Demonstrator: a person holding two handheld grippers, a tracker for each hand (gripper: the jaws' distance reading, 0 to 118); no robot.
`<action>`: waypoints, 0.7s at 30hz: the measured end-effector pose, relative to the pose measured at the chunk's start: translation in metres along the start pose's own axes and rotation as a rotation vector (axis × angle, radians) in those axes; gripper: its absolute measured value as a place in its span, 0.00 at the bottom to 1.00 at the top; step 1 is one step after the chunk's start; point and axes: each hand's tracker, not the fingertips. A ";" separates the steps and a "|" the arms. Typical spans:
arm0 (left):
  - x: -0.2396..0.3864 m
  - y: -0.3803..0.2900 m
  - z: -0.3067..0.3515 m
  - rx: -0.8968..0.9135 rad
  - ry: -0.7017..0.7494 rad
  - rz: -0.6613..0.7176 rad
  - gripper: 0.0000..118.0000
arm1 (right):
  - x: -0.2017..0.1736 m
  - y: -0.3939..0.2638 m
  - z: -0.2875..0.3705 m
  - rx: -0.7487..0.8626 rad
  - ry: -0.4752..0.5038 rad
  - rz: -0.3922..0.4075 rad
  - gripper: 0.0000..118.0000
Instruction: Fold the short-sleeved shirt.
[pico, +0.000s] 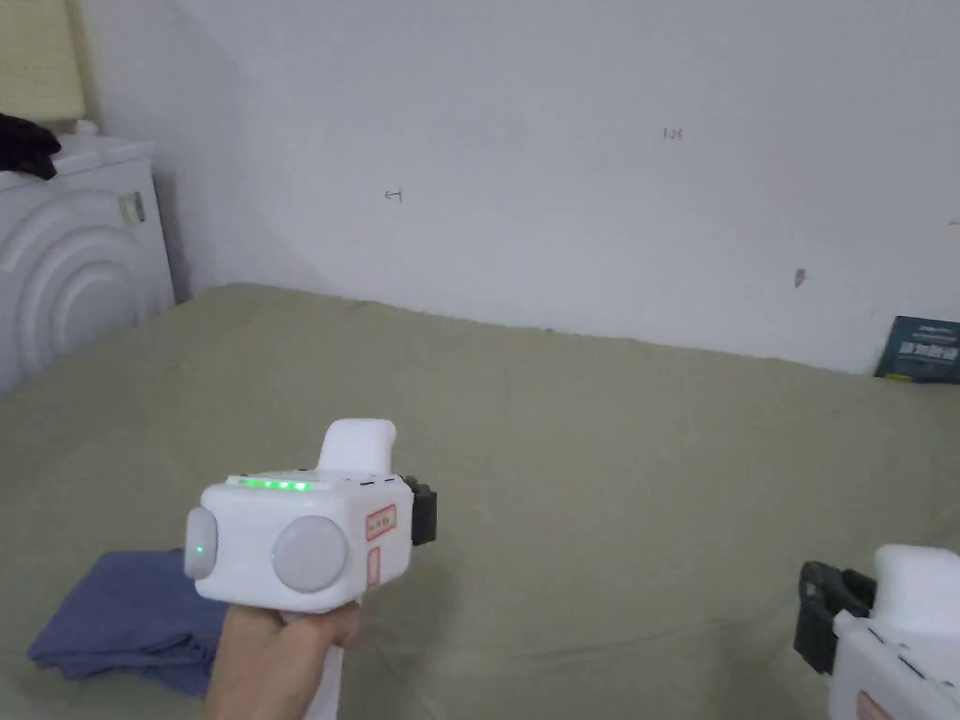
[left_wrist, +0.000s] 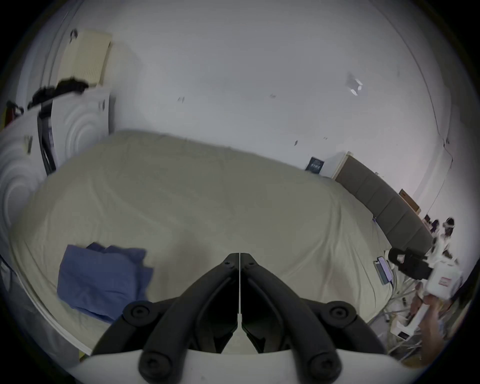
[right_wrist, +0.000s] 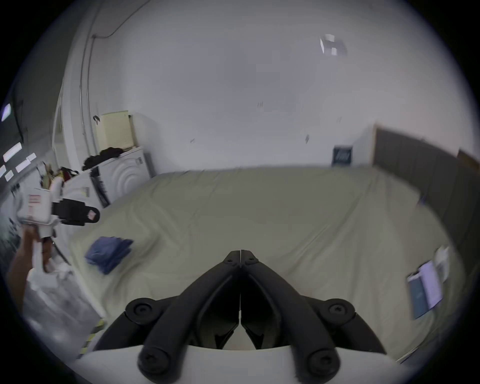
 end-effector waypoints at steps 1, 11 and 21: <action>0.024 -0.004 0.008 0.027 0.002 0.011 0.00 | -0.002 0.003 0.007 0.033 -0.048 0.023 0.00; 0.097 -0.020 0.053 0.297 0.081 -0.199 0.00 | -0.005 0.012 0.050 0.129 -0.083 0.017 0.00; 0.085 -0.009 0.067 0.340 0.078 -0.178 0.00 | -0.003 0.019 0.061 0.155 -0.085 0.017 0.00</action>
